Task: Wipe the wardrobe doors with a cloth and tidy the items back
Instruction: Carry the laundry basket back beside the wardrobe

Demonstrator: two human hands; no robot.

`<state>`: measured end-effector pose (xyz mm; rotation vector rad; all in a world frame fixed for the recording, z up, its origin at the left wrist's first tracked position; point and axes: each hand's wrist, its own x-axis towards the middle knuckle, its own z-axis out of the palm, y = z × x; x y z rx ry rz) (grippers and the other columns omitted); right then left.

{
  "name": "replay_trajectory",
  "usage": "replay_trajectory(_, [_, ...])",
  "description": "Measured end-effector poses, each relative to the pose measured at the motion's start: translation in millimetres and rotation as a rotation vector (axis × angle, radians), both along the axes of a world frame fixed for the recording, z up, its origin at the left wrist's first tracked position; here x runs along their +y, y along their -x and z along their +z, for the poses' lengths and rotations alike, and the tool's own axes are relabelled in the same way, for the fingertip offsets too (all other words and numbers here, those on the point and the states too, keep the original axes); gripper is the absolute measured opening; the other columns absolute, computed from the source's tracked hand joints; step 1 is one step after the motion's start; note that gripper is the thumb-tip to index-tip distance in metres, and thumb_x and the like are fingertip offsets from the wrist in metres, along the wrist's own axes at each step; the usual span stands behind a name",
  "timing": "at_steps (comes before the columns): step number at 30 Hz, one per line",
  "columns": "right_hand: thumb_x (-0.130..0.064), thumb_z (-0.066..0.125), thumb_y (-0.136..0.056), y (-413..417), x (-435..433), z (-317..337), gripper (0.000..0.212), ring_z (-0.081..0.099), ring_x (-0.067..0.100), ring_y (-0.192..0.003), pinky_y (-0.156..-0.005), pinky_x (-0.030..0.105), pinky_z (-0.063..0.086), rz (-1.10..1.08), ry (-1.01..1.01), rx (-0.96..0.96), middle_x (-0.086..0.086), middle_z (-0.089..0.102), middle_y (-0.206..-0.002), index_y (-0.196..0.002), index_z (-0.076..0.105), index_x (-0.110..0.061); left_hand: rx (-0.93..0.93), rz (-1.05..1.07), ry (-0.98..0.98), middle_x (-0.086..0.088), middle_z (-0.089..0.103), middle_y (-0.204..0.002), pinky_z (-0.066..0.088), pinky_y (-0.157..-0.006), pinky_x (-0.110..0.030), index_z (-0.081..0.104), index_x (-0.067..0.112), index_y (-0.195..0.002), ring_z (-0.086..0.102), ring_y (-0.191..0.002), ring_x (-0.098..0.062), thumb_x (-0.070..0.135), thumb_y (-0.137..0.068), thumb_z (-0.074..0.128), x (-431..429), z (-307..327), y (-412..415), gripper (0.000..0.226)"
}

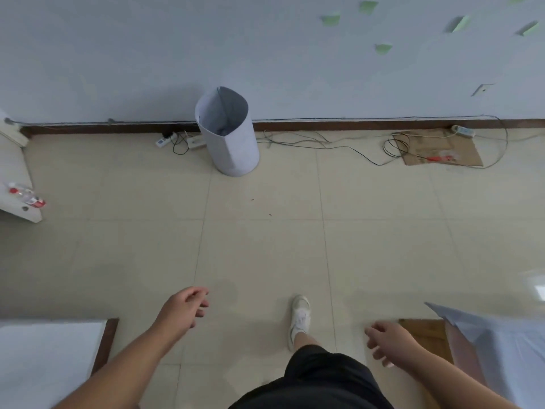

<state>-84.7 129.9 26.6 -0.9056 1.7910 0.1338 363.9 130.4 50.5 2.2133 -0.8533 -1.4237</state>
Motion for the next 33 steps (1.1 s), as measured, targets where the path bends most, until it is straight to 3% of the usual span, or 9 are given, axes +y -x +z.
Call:
replay_trajectory(7, [-0.017,0.055,-0.101,-58,-197,26,0.016,0.064,0.023,-0.069,-0.056,0.031,0.051,0.096,0.081,-0.085,0.014,0.073,-0.093,-0.101,0.067,-0.006,-0.016,0.105,-0.105,-0.005,0.075,-0.102,0.051,-0.067,-0.031,0.072,0.022,-0.110,0.070,-0.090,-0.025,0.030,-0.106,0.056,-61,4,-19,0.018])
replay_trajectory(15, [-0.021,0.058,-0.099,-160,-408,43,0.014,0.063,0.022,-0.065,-0.053,0.029,0.050,0.091,0.214,-0.191,0.015,0.074,-0.092,-0.100,0.067,-0.010,0.022,0.275,-0.199,-0.004,0.077,-0.098,0.049,-0.065,-0.031,0.074,0.022,-0.107,0.070,-0.083,-0.025,0.029,-0.105,0.059,-147,-25,-66,0.017])
replay_trajectory(21, [-0.020,0.057,-0.099,-203,-508,28,0.014,0.064,0.022,-0.065,-0.053,0.030,0.050,0.091,0.179,-0.099,0.014,0.074,-0.091,-0.099,0.068,-0.010,0.052,0.210,-0.194,-0.003,0.076,-0.101,0.053,-0.071,-0.035,0.073,0.024,-0.106,0.072,-0.089,-0.026,0.033,-0.105,0.057,-281,-42,-124,0.018])
replay_trajectory(24, [-0.020,0.057,-0.100,-207,-530,24,0.014,0.065,0.022,-0.066,-0.053,0.030,0.051,0.094,0.122,-0.029,0.013,0.074,-0.090,-0.098,0.067,-0.011,0.055,0.119,-0.163,-0.006,0.076,-0.101,0.050,-0.068,-0.032,0.073,0.021,-0.105,0.068,-0.082,-0.022,0.029,-0.105,0.057,-363,-29,-155,0.018])
replay_trajectory(28, [-0.020,0.057,-0.098,-207,-558,20,0.014,0.064,0.022,-0.063,-0.053,0.030,0.050,0.038,0.049,0.012,0.015,0.074,-0.089,-0.098,0.068,-0.010,-0.081,-0.075,-0.059,0.000,0.075,-0.097,0.048,-0.071,-0.029,0.071,0.026,-0.103,0.070,-0.085,-0.022,0.025,-0.106,0.056,-482,-10,-197,0.015])
replay_trajectory(33, [-0.018,0.056,-0.098,-219,-631,3,0.015,0.061,0.022,-0.061,-0.052,0.029,0.046,0.013,0.001,0.014,0.018,0.074,-0.092,-0.099,0.067,-0.008,-0.081,-0.048,0.023,-0.003,0.074,-0.094,0.046,-0.064,-0.027,0.070,0.026,-0.096,0.066,-0.075,-0.018,0.021,-0.106,0.055,-616,-4,-224,0.019])
